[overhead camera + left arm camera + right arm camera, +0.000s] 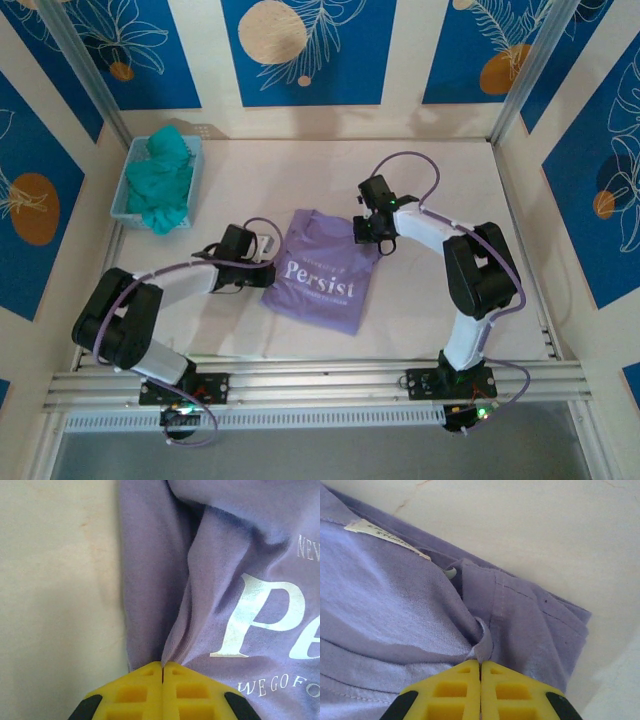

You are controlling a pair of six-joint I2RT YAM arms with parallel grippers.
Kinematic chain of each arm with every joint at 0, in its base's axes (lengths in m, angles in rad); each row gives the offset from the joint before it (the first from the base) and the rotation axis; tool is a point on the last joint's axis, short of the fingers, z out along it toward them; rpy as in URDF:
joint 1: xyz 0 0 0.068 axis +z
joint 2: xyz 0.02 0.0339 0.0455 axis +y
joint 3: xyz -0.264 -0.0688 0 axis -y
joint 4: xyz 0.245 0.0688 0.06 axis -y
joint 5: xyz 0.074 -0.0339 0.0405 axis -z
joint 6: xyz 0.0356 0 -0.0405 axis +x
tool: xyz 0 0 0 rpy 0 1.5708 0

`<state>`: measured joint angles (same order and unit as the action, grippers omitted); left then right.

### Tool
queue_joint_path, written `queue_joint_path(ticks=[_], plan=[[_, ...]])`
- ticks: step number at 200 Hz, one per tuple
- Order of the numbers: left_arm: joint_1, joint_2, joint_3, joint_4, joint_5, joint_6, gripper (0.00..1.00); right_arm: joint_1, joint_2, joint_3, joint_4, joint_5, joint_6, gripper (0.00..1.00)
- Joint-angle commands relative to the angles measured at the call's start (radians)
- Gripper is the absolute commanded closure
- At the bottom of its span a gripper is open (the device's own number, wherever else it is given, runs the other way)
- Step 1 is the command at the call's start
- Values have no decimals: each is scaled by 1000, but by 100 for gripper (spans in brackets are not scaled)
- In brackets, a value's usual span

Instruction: Fold the inside-out t-shirt

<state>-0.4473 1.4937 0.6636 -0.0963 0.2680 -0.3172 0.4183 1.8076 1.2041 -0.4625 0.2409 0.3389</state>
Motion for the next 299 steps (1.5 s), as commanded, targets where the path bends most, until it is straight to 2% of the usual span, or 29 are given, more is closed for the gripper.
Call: queue_joint_path(ticks=[1,53,110,140,164,190,226,299], plan=[[10,-40,-23,-65,-51,-19,100,-19,27,38,-30,48,-15,93],[10,-44,-6,-107,-77,-5,100,-19,35,67,-26,-8,-16,83],[10,-77,68,-107,-104,-8,54,-44,-72,22,43,-182,10,69],[18,-32,143,-52,-93,-5,40,-127,-103,-40,60,-235,65,55],[55,82,252,-21,-15,6,31,-166,-68,-46,63,-272,87,43],[97,244,403,-33,71,26,28,-179,7,-8,49,-301,102,36],[125,429,590,-107,121,53,26,-179,98,42,27,-355,103,35],[137,617,773,-196,267,49,27,-126,187,79,42,-424,123,44]])
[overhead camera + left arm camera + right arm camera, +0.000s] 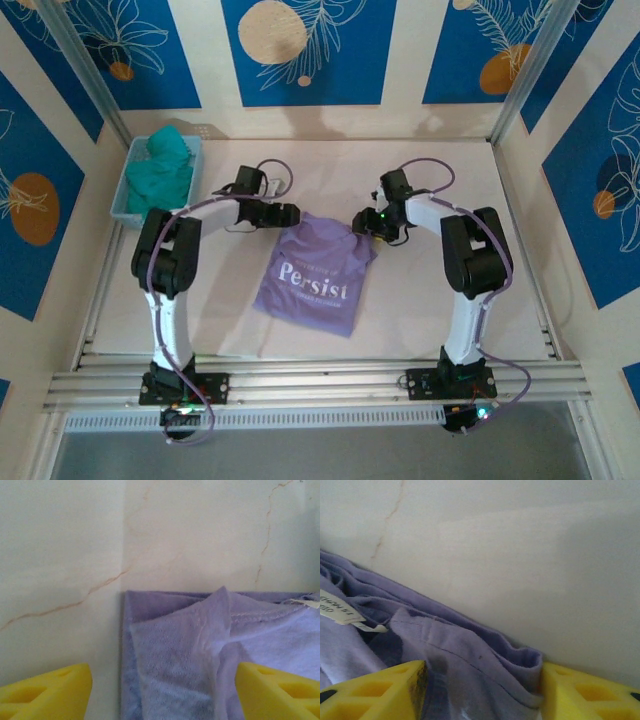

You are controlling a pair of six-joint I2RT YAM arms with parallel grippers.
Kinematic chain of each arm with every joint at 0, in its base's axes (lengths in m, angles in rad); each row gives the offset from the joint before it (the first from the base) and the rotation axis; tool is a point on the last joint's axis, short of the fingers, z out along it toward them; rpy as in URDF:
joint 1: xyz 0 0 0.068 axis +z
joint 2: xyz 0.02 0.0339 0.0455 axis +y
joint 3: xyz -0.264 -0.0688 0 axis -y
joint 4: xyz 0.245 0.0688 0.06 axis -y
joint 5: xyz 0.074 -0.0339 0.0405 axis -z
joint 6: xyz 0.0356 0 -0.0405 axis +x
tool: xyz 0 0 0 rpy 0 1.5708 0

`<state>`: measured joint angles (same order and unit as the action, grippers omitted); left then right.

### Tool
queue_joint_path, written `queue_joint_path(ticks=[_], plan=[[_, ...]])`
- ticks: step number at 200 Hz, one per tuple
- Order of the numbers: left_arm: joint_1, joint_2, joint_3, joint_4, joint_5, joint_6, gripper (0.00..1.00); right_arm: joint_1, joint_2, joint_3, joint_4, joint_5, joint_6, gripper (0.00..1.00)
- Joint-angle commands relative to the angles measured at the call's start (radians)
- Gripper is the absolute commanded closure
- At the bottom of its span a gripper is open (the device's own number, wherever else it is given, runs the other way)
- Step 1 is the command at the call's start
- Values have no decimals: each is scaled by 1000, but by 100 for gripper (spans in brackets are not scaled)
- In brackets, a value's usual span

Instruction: Fold the inside-out t-shirt

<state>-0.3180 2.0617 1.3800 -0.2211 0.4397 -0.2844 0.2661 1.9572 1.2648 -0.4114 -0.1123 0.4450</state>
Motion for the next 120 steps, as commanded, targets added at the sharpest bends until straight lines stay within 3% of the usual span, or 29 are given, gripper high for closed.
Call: queue_joint_path(ticks=[1,44,120], plan=[[8,50,57,-70,97,16,27,27,38,19,-8,-71,17,44],[8,59,48,-59,140,11,35,31,44,25,5,-74,32,55],[7,76,36,-27,206,-10,72,33,31,15,62,-78,52,75]])
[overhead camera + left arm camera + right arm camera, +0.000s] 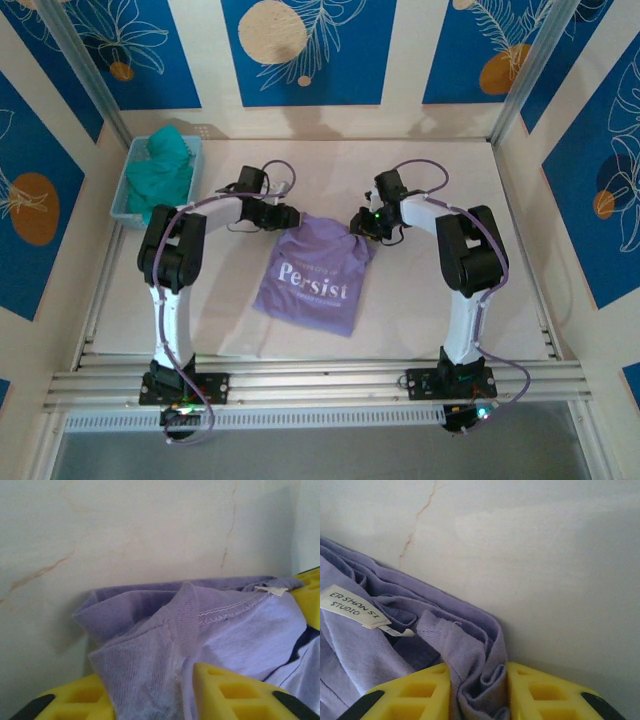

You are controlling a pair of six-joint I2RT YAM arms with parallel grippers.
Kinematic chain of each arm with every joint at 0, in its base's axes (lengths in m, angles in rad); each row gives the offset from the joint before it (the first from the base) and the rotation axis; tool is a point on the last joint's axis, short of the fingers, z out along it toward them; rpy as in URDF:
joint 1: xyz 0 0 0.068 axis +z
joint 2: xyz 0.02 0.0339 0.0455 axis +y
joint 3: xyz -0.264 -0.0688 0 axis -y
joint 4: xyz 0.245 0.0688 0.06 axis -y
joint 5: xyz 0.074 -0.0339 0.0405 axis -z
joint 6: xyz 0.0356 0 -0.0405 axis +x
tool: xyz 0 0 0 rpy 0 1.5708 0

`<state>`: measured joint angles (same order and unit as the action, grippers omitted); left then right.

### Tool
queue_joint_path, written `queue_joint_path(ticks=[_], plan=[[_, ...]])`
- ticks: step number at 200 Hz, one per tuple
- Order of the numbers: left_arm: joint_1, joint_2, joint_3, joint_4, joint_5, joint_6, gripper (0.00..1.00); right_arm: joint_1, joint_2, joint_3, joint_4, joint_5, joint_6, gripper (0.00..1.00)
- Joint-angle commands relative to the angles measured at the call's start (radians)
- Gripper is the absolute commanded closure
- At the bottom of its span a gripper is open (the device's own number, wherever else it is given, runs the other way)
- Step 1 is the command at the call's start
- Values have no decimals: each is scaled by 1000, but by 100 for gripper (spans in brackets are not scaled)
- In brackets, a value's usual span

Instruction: Fold the inside-out t-shirt

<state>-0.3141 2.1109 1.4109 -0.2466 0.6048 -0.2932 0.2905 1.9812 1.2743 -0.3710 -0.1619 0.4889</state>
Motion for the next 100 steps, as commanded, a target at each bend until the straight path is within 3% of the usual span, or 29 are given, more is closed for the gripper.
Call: queue_joint_path(ticks=[1,59,100], plan=[[3,27,6,-1,40,-1,72,9,7,4,22,-28,9,75],[19,28,-5,47,42,-36,100,-5,-8,-37,137,-59,22,89],[51,-59,-88,170,21,-102,100,-32,-89,-104,250,-68,38,99]])
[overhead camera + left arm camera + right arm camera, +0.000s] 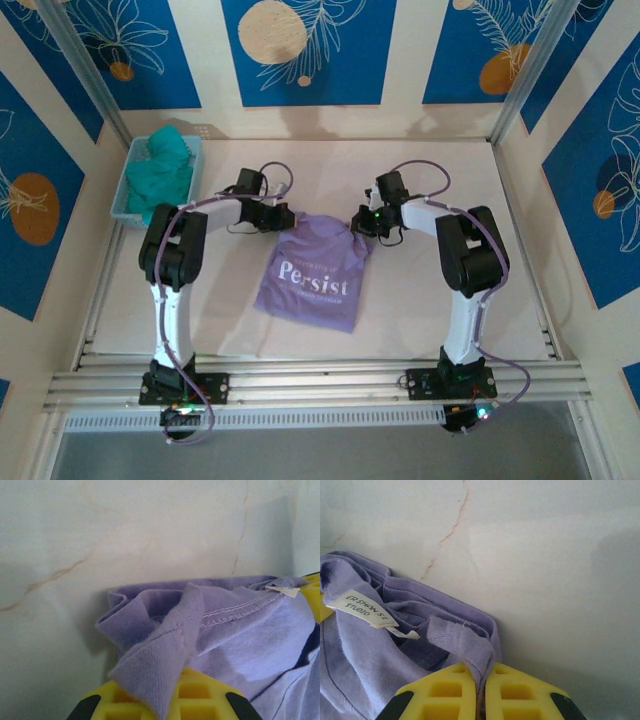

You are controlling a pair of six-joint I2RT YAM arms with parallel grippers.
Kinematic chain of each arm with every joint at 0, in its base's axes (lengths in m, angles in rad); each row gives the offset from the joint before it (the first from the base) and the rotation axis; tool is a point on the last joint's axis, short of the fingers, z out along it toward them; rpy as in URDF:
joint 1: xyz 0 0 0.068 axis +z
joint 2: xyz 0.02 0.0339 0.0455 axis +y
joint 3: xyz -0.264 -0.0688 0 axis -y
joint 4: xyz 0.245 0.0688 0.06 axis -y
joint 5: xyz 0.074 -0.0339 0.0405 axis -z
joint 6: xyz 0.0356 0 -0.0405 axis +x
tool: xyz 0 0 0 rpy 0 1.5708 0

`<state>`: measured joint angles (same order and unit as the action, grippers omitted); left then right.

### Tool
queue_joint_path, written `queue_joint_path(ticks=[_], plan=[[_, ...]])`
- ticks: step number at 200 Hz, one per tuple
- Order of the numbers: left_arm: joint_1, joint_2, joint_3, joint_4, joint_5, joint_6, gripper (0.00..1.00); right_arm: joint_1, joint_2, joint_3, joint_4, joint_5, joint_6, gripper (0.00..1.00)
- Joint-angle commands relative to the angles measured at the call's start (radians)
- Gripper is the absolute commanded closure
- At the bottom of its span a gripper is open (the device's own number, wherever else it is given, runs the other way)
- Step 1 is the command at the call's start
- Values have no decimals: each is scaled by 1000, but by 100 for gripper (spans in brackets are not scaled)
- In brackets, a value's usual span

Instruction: Fold the inside-out t-shirt

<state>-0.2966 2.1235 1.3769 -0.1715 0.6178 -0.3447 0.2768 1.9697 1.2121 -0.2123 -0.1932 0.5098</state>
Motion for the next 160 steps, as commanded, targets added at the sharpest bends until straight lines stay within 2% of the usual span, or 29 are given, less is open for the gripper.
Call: queue_joint_path(ticks=[1,49,94,116,160], plan=[[34,-75,-58,98,8,-53,100,-18,-79,-43,93,-38,17,100],[66,-193,-171,285,13,-153,100,-31,-185,-81,178,-51,-20,100],[77,-270,-166,353,-24,-200,100,-44,-233,-16,173,-55,-56,100],[79,-283,-112,362,-54,-210,100,-54,-230,63,146,-53,-81,100],[83,-285,109,302,-88,-204,100,-100,-213,315,58,-72,-119,100]])
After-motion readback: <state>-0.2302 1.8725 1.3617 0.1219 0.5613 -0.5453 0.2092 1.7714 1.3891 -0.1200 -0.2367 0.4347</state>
